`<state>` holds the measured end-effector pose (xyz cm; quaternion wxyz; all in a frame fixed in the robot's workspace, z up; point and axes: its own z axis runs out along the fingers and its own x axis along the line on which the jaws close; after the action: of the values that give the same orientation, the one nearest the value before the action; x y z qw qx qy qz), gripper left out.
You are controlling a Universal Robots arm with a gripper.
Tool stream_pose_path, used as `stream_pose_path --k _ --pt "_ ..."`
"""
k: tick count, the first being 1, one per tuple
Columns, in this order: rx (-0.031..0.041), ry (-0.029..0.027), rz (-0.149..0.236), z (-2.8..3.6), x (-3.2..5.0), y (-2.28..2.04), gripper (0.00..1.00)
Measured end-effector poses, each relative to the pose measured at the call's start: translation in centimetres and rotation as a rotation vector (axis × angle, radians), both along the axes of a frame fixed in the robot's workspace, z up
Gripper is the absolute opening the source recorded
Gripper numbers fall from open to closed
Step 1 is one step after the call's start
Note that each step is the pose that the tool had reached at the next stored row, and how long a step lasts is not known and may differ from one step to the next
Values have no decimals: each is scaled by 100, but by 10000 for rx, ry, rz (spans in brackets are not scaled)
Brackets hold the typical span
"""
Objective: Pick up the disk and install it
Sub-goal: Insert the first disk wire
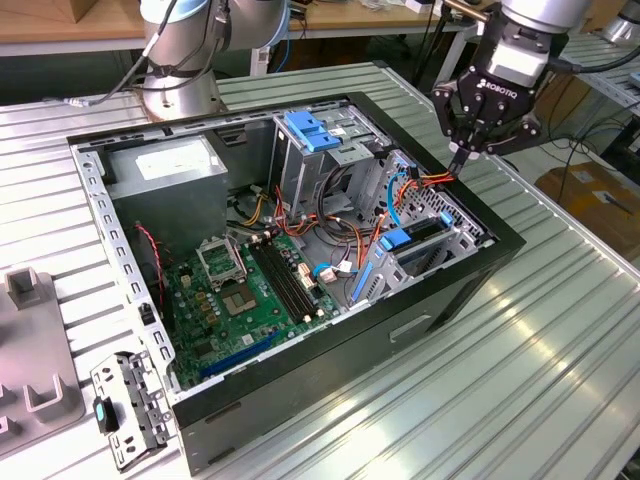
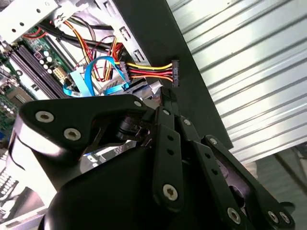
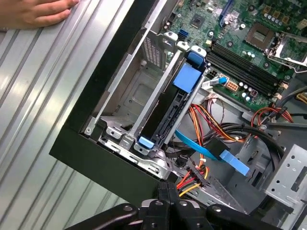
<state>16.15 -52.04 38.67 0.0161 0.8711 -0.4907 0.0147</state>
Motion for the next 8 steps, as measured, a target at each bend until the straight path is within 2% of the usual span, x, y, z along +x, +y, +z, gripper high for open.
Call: stream_pose_path --k 5,8 --pt "-2 1 1002 -15 10 0 11" --pt "-13 0 1343 -36 69 0 11"
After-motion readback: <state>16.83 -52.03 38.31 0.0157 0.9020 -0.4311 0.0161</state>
